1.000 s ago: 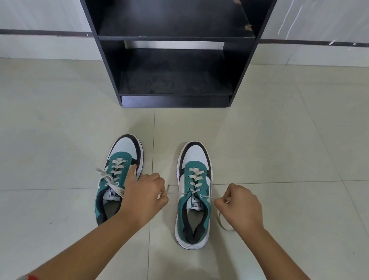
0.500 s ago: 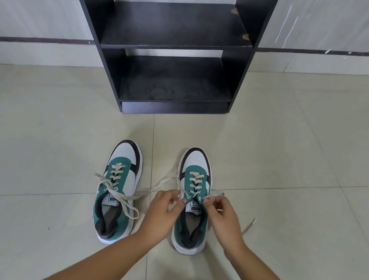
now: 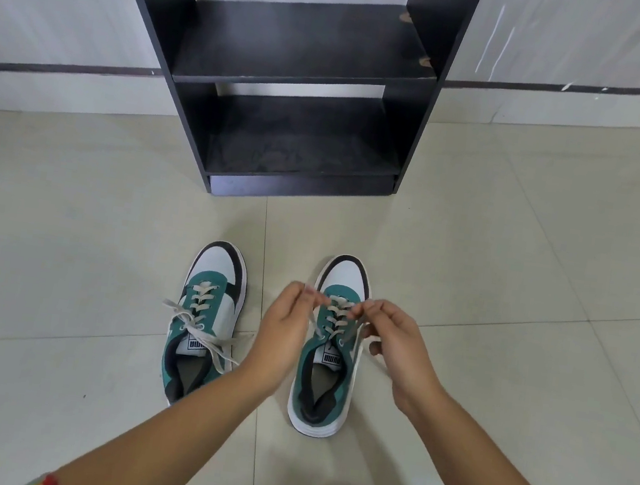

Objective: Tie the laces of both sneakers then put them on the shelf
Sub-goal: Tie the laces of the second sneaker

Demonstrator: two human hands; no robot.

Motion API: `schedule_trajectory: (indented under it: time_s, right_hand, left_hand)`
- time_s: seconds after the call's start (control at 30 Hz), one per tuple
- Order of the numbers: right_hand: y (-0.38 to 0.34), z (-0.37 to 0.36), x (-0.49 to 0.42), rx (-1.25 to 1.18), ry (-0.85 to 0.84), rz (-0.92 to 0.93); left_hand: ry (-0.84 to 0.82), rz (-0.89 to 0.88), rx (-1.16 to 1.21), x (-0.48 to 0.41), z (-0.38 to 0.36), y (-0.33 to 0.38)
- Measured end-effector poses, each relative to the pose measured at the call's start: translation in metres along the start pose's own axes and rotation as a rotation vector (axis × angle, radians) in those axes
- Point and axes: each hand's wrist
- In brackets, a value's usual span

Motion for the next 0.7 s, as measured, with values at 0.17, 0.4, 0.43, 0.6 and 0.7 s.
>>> schedule_trajectory:
  time_s: [0.17,0.4,0.43,0.6,0.7]
  right_hand:
    - [-0.046,0.004,-0.019,0.009,-0.037,0.118]
    - [-0.033,0.007,-0.041,0.136,-0.031,-0.04]
    - [-0.02,0.008,-0.04,0.189,-0.033,-0.135]
    - [0.035,0.006,-0.021,0.457,-0.024,-0.177]
    - [0.042,0.007,-0.016,0.64,0.069,-0.087]
  left_hand:
    - [0.033,-0.155,-0.002,-0.012,0.01,0.057]
    - [0.006,0.144,-0.028,-0.024,0.01,0.041]
    - [0.019,0.27,-0.05,-0.024,0.009,0.026]
    - [-0.041,0.455,-0.081,-0.012,-0.002,-0.022]
    - [0.025,0.348,-0.146,-0.016,-0.006,-0.028]
Point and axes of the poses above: each hand's wrist, its own x-axis away from the middle knuckle, its own z-axis out of the back of the hand, y = z × x, and after that the axes turned 11 degrees about z, right-handed
